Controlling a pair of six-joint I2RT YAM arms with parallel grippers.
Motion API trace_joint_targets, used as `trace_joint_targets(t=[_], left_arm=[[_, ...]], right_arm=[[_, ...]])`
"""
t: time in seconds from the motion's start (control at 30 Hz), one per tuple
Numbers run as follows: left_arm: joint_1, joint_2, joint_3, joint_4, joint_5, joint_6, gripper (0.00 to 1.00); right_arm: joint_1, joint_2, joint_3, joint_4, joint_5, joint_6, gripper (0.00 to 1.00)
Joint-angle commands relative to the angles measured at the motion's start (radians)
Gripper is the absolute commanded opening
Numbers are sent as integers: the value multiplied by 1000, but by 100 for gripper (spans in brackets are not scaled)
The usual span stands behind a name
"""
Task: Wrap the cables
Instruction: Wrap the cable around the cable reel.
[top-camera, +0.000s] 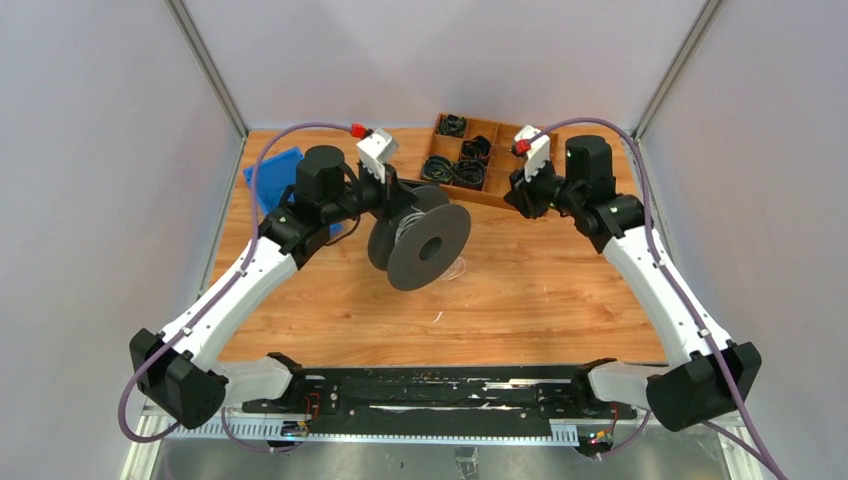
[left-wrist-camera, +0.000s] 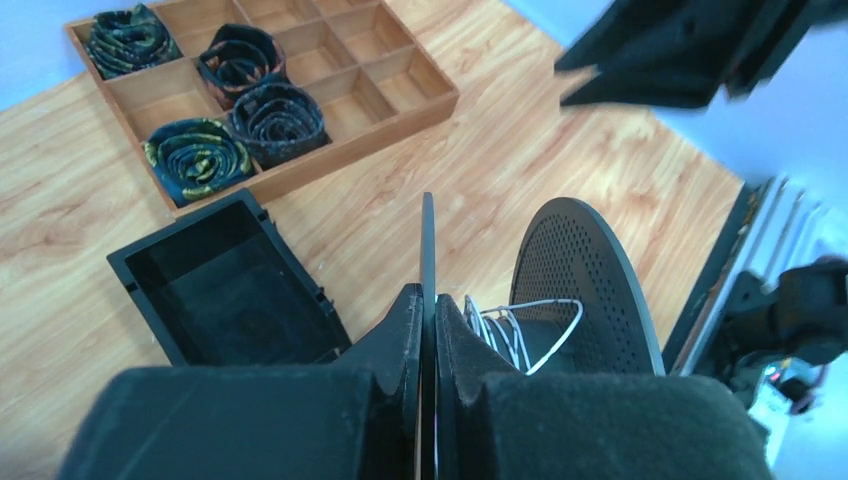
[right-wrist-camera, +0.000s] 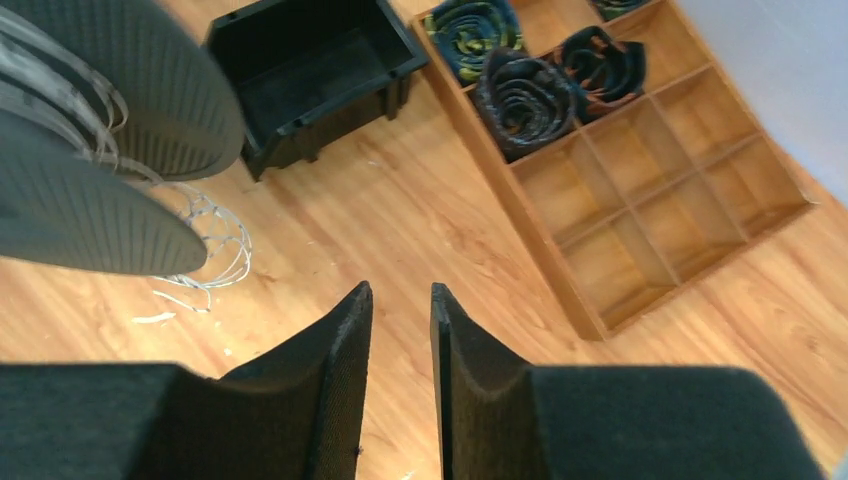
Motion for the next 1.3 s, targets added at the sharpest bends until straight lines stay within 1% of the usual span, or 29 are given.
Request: trace_joint_targets(t=[0.0, 0.03, 0.07, 0.17, 0.2, 0.23, 0.33, 0.47, 0.57, 0.63, 0.73, 0.83, 0.97, 1.07, 1.17, 1.27], left_arm=[[80, -22, 106, 84, 162, -162, 0], [97, -20, 116, 97, 192, -211, 0], [113, -21, 122, 119, 219, -255, 0], [140, -22, 140, 167, 273, -358, 0], [146, -22, 144, 179, 289, -384, 0], [151, -22, 146, 193, 299, -407, 0], [164, -19, 152, 215, 313, -454, 0], [172, -12, 159, 234, 320, -474, 0], [172, -7, 160, 240, 316, -474, 0], [173, -8, 160, 235, 309, -463, 0], [173, -15, 167, 189, 272, -414, 0], [174, -26, 179, 139, 236, -363, 0], [174, -27, 176, 127, 227, -342, 1], [173, -24, 172, 138, 228, -344, 0], [173, -22, 167, 155, 230, -357, 0], [173, -21, 160, 174, 237, -373, 0]], right_arm=[[-42, -35, -145, 205, -258, 164, 34], [-42, -30, -164, 227, -320, 179, 39], [-44, -22, -174, 237, -349, 190, 41], [-43, -3, -195, 249, -456, 204, 44], [-44, 0, -211, 264, -485, 207, 47], [-44, -2, -228, 285, -514, 214, 49], [-43, -12, -265, 310, -592, 210, 50], [-43, -46, -295, 310, -632, 174, 51], [-44, -69, -299, 288, -602, 152, 51], [-44, -79, -297, 269, -499, 148, 50], [-58, -97, -267, 154, -353, 63, 50], [-97, -148, -273, 102, -304, 27, 50], [-118, -189, -238, 19, -322, 6, 51], [-117, -193, -224, -6, -393, 28, 51], [-108, -181, -220, 14, -471, 70, 52], [-73, -165, -228, 61, -489, 108, 53]])
